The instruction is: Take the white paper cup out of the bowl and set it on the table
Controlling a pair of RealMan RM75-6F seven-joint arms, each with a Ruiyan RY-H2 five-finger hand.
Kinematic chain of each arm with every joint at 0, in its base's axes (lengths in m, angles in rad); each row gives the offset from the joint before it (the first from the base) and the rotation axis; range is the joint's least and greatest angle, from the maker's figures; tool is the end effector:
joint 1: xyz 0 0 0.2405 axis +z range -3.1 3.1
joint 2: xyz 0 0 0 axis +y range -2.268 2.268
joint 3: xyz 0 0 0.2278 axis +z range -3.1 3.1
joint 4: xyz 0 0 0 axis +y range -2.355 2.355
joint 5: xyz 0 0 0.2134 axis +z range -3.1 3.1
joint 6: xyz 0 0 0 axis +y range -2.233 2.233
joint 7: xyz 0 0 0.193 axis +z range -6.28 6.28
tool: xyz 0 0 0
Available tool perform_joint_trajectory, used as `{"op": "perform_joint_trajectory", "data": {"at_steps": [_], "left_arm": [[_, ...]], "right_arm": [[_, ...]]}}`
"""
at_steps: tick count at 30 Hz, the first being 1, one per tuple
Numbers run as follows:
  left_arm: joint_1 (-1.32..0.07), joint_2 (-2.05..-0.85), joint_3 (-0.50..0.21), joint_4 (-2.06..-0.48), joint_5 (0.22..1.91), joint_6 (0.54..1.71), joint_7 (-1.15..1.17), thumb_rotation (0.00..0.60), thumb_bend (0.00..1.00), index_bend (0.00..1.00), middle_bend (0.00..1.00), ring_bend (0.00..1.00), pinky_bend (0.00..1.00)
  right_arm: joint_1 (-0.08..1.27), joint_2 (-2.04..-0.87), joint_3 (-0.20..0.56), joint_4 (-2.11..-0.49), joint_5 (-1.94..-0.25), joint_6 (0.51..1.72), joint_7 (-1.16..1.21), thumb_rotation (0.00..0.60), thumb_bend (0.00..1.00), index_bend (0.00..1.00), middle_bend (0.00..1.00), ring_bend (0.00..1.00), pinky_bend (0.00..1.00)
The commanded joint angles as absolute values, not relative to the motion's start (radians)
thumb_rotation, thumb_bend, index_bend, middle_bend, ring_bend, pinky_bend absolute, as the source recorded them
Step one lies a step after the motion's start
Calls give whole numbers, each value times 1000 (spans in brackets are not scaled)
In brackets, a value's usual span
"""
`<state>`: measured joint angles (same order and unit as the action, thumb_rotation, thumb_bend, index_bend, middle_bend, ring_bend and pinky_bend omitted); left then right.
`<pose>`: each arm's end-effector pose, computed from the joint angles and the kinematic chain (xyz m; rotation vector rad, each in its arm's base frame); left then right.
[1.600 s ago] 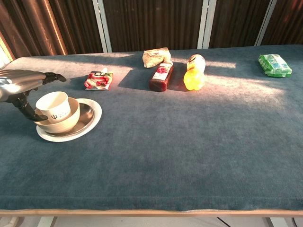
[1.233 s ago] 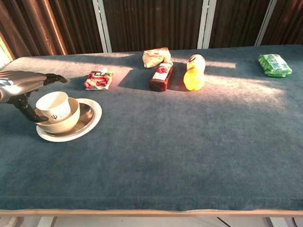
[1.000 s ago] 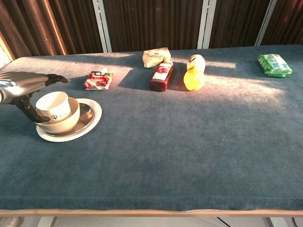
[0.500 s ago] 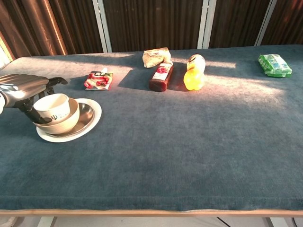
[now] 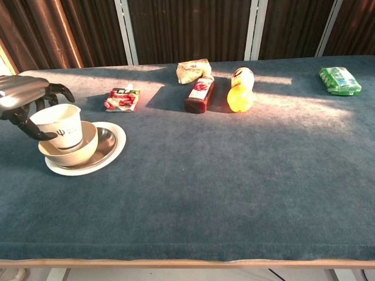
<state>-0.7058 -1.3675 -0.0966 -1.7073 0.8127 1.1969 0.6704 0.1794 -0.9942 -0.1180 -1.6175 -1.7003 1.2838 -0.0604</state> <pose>-0.1730 0.3558 0.0252 -1.6682 -0.8555 -0.6188 -0.2846 -0.2050 0.1048 1.8504 -0.8643 0.6549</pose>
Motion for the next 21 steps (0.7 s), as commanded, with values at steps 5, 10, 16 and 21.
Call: {"op": "perform_joint_trajectory", "data": {"at_steps": [5,10,16,21], "left_arm": [[-630,-1201,-63,-1832,907,1250,614,600,267,247,474,464,584],[-564,-1064,-15,-1930,953,1241,535,600,267,247,474,463,594],[-452,-973,68,-1956,1138,1277,395,600,266,248,474,463,594],[-385,-984,106,-1929,1275,1321,321,600,266,247,475,463,594]], "right_arm": [[180,-995,-118,-1619,-1698,1281,-65,600,0,0,0,0,137],[181,-1000,-117,-1620,-1696,1276,-74,600,0,0,0,0,137],[187,-1009,-116,-1622,-1686,1255,-101,600,0,0,0,0,137],[191,-1010,-115,-1627,-1678,1243,-114,600,0,0,0,0,137]]}}
